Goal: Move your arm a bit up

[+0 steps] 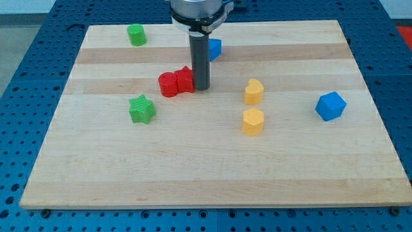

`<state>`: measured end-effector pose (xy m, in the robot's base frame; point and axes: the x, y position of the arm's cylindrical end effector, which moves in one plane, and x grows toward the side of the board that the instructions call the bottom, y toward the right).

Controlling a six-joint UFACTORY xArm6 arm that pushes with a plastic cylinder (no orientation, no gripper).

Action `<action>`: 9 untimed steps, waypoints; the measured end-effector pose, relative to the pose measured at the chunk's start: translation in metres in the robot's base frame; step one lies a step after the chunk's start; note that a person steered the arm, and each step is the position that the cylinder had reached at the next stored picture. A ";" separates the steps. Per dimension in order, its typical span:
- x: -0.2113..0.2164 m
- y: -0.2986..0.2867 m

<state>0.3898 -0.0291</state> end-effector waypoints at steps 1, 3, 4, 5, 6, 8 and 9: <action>0.000 -0.001; 0.000 0.035; -0.002 0.035; -0.020 0.035; -0.027 0.035; -0.041 0.036; -0.041 0.040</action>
<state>0.3485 0.0109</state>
